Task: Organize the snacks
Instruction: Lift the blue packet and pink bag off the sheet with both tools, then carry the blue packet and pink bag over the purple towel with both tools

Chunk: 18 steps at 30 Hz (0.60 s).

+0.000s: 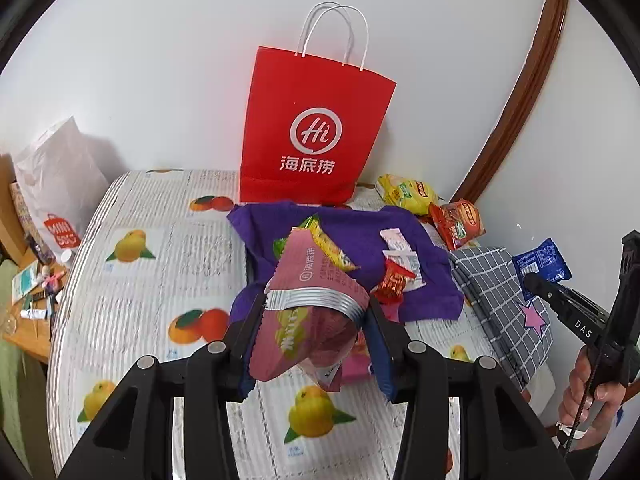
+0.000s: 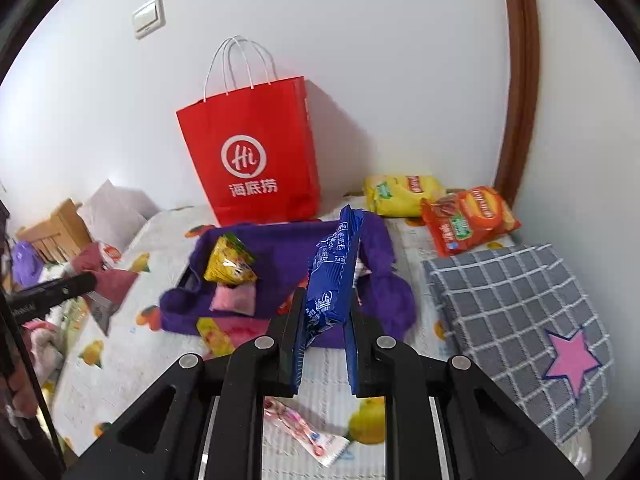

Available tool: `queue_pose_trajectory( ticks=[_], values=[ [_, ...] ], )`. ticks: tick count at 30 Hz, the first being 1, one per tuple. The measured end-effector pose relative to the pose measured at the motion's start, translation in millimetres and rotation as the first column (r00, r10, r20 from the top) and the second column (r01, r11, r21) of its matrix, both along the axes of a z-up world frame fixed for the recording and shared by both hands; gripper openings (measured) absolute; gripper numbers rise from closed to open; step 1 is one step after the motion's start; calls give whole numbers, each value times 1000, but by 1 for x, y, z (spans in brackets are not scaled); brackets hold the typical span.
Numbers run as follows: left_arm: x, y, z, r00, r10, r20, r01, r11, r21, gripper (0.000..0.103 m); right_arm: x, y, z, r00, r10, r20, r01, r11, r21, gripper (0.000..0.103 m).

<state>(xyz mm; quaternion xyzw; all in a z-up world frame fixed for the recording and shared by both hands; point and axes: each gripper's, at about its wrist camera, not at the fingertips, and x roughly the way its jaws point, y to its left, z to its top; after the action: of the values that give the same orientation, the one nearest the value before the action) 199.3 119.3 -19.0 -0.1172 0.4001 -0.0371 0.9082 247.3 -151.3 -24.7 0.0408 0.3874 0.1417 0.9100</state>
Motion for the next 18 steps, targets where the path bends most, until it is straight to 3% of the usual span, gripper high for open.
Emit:
queue_pose_trajectory(
  ticks=[18],
  values=[
    [89,0,-8,999,10,-38,-10,1000,1,43,110,53,-19,995,89,-42,-91,995,-46,17]
  ],
)
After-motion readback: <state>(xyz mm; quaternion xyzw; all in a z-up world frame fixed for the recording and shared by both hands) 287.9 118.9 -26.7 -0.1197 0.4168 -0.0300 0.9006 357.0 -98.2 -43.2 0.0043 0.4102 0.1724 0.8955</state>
